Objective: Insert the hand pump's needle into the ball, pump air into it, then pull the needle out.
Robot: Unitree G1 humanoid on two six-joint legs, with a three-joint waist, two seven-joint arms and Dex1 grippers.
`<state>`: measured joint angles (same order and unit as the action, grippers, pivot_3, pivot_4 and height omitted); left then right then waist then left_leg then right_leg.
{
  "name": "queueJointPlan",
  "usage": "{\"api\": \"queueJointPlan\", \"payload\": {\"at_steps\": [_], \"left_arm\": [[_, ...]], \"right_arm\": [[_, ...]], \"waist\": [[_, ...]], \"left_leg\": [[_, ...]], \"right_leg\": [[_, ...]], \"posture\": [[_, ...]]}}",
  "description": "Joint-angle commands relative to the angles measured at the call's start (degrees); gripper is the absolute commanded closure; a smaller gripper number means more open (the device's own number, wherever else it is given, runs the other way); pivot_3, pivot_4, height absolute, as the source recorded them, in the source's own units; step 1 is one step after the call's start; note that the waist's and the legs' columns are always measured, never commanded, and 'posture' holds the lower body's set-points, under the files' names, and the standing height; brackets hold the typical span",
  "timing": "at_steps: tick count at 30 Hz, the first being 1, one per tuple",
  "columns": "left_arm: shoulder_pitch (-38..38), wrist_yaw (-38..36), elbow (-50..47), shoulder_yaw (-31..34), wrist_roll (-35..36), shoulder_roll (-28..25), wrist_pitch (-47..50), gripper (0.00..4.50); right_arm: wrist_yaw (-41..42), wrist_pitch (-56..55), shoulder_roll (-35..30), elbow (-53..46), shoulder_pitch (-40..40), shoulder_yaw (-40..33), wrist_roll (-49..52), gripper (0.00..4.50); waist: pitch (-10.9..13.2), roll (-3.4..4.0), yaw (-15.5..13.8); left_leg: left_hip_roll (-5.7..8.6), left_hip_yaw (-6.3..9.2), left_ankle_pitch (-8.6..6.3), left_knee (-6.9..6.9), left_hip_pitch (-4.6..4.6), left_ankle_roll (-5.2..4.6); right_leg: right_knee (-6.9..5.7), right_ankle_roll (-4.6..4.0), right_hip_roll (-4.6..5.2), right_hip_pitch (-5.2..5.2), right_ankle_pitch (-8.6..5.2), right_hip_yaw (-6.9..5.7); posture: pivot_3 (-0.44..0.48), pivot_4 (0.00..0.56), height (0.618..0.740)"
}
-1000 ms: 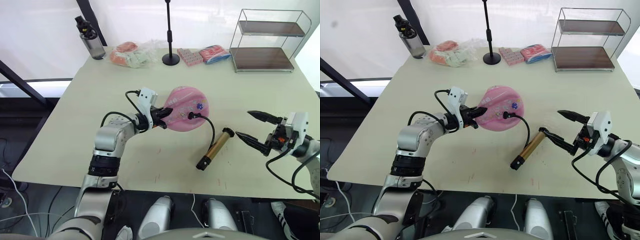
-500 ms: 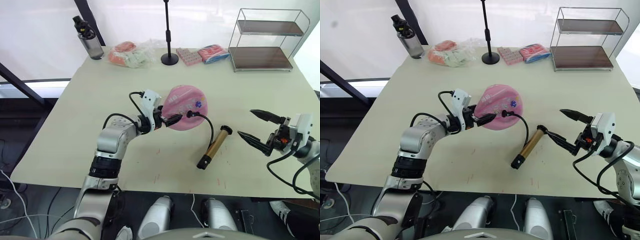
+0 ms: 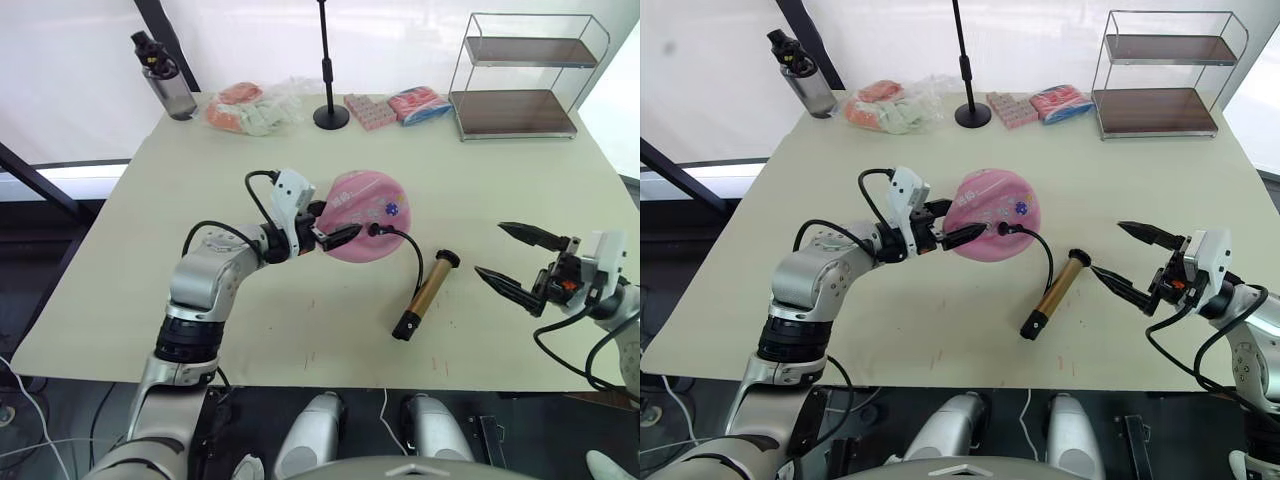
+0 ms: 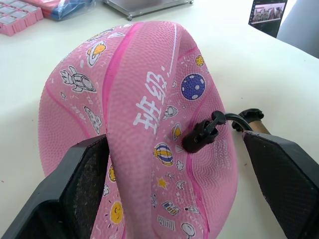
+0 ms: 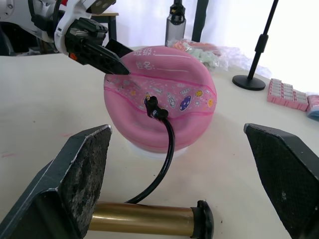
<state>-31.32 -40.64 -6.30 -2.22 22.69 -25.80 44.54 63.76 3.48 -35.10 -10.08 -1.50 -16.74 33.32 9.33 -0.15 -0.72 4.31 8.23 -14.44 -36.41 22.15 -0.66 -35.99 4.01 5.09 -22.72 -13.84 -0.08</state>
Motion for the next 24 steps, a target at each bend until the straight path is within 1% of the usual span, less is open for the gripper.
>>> {"api": "queueJointPlan", "payload": {"at_steps": [1,9,14,18,24], "left_arm": [[-1.22,-1.36,-2.35,0.87,0.77,-1.35,-1.62,0.03],[-1.82,-3.56,-3.24,1.56,1.27,-3.31,-3.70,0.03],[-1.13,-5.52,-4.88,3.53,2.31,-5.13,-5.65,0.03],[0.23,-7.51,-7.35,5.27,4.22,-6.55,-7.17,0.03],[5.87,-12.75,-13.07,5.88,6.87,-10.91,-9.18,0.03]], "right_arm": [[2.05,-0.53,-0.87,-1.32,0.04,-1.01,2.47,0.00],[4.09,-0.16,-1.00,-0.67,-1.03,-1.10,4.69,0.00],[4.28,-0.72,-0.52,0.35,-1.22,-0.66,4.13,0.00],[3.54,-2.49,-0.34,2.65,-1.82,0.32,1.04,0.00],[-2.17,0.90,0.40,4.86,-2.88,1.35,-0.91,0.00]], "waist": [[0.00,0.00,0.00],[0.00,0.00,0.00],[0.00,0.00,0.02],[0.00,-0.01,0.05],[0.00,-0.01,0.11]], "left_leg": [[0.00,0.00,0.00,-0.01,0.00,0.00],[0.00,-0.01,0.00,-0.05,0.00,0.00],[0.00,-0.02,0.00,-0.11,0.00,0.00],[-0.01,-0.12,0.00,-0.16,-0.08,0.00],[-0.02,-0.35,0.00,-0.19,-0.18,-0.01]], "right_leg": [[-0.01,0.00,0.00,0.00,0.00,0.00],[-0.05,-0.01,0.00,0.00,0.00,0.01],[-0.13,-0.01,0.00,0.00,0.01,0.03],[-0.29,-0.01,0.00,0.00,0.00,0.14],[-0.59,-0.03,-0.01,-0.14,0.00,0.44]], "posture": [[0.000,0.150,0.740],[0.000,0.150,0.740],[0.000,0.150,0.740],[0.000,0.150,0.740],[0.000,0.150,0.740]]}}
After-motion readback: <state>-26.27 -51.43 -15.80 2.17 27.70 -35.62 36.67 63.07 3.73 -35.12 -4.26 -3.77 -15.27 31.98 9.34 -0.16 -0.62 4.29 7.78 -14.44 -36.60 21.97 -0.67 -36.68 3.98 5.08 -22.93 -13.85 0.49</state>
